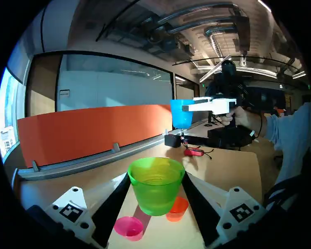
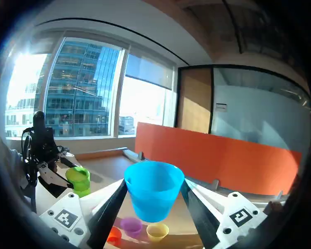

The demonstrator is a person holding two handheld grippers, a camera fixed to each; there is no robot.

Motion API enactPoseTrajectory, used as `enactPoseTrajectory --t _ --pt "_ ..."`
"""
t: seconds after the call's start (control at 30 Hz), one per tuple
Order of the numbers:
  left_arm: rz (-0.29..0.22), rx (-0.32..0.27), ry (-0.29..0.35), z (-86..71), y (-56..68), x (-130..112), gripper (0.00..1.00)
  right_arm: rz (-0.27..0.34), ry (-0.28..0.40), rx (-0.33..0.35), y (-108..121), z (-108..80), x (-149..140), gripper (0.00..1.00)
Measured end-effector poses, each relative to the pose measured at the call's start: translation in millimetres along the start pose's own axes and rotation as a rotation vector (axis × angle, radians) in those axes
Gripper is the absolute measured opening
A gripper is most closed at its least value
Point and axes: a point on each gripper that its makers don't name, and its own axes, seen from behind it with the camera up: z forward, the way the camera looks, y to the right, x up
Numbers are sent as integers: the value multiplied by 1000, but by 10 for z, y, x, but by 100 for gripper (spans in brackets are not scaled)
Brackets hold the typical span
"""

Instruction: Pour water

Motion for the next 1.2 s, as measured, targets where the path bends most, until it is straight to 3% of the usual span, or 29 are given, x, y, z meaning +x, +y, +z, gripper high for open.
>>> enactPoseTrajectory --t 1.2 --pt "-7 -51 -178 -13 209 -830 87 0 -164 69 -127 -83 -972 92"
